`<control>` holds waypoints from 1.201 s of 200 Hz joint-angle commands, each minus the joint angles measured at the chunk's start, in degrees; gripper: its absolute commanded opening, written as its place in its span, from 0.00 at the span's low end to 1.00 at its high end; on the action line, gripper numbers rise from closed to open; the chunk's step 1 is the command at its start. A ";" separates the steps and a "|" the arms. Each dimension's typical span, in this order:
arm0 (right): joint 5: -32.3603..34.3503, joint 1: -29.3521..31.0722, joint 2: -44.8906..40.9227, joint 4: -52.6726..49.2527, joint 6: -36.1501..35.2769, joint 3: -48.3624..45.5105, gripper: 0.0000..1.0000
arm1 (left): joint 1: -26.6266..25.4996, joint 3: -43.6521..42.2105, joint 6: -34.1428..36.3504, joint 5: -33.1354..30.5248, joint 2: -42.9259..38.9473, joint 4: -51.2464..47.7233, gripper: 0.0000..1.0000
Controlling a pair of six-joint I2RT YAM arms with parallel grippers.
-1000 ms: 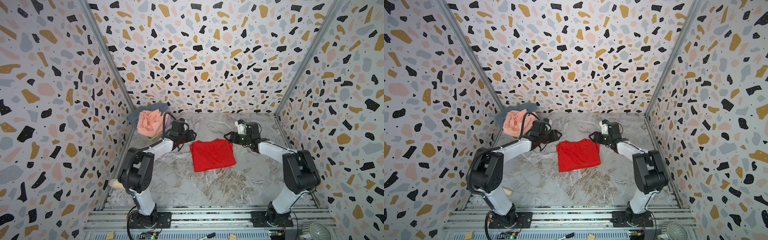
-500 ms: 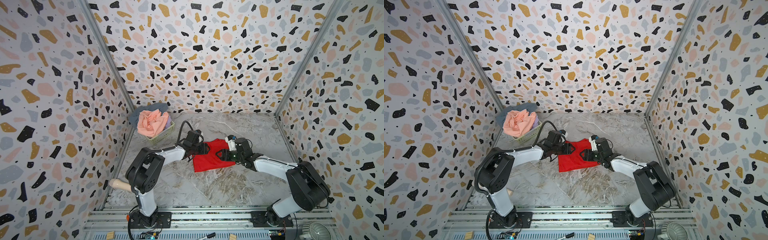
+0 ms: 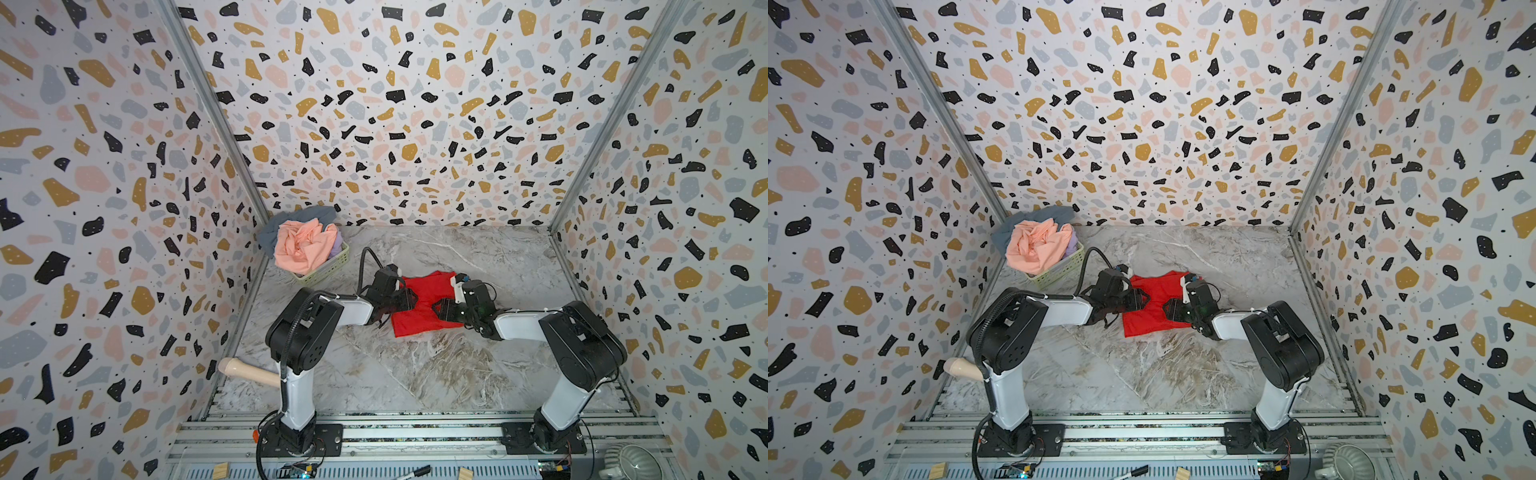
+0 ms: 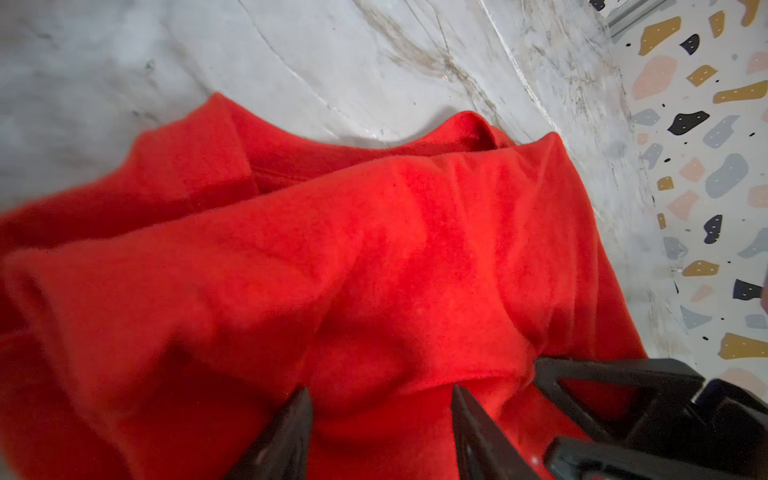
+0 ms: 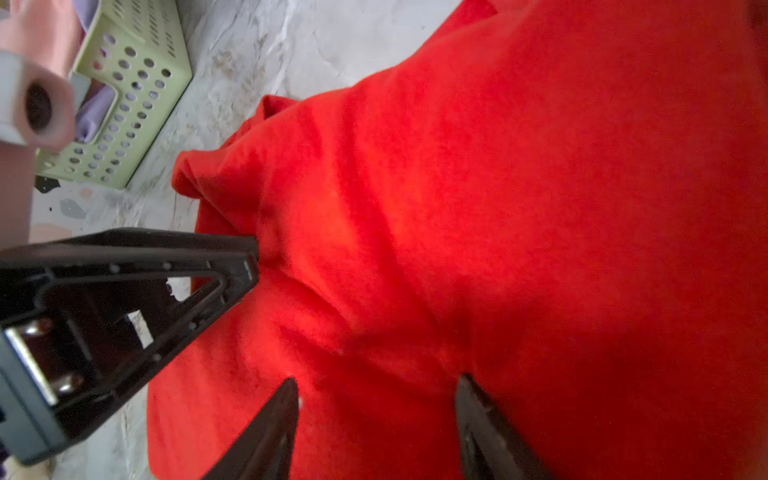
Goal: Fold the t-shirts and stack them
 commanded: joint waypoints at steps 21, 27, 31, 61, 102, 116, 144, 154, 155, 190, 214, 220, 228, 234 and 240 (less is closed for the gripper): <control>5.87 -7.77 -2.27 -12.30 1.22 -6.07 0.61 | -2.65 2.00 -0.41 5.37 4.28 -4.58 0.58; 4.13 -9.09 -2.98 -12.01 2.65 -6.94 0.61 | -3.08 2.31 -0.66 6.54 3.60 -2.18 0.58; 3.53 -9.61 -3.29 -12.09 3.65 -7.17 0.61 | -3.29 2.47 -0.85 7.57 3.02 -1.13 0.58; 5.52 -10.81 -7.06 -19.33 4.31 -5.40 0.61 | -3.67 4.48 -2.08 12.32 -3.49 1.51 0.66; 5.81 -22.52 -17.20 -26.37 2.66 -8.57 0.61 | -3.02 5.48 2.12 9.99 -14.58 -6.39 0.73; 5.70 -28.76 -19.61 -27.13 1.76 -10.83 0.61 | -2.15 4.68 2.84 9.09 -18.06 -7.91 0.75; 7.70 -41.93 -24.39 -30.67 0.29 -13.52 0.61 | -0.13 3.26 4.85 7.48 -23.23 -11.00 0.76; 7.81 -46.42 -26.71 -31.16 -1.11 -13.93 0.62 | 0.27 2.81 5.65 6.80 -24.53 -11.80 0.76; 7.88 -46.77 -26.86 -31.26 -1.28 -13.91 0.62 | 0.28 2.77 5.73 6.81 -24.59 -11.88 0.76; 4.99 -51.75 -34.53 -34.71 -5.54 -9.64 0.62 | 0.55 1.02 6.13 6.36 -25.50 -11.29 0.76; 2.95 -44.50 -35.56 -32.83 -2.83 -8.44 0.63 | 0.64 0.41 4.56 7.38 -24.41 -9.24 0.76; 3.36 -42.37 -34.52 -32.35 -2.41 -8.01 0.63 | 0.64 0.30 4.10 7.76 -24.20 -8.62 0.76; 4.18 -39.93 -32.69 -31.74 -1.70 -7.55 0.63 | 0.64 0.27 3.56 8.18 -24.04 -8.10 0.76; 4.06 -38.80 -31.17 -31.01 -1.17 -7.40 0.63 | 0.64 0.33 3.60 8.17 -23.96 -8.09 0.76; 3.59 -38.35 -29.58 -30.61 -0.69 -7.21 0.63 | 0.64 0.37 3.66 8.06 -24.02 -8.40 0.76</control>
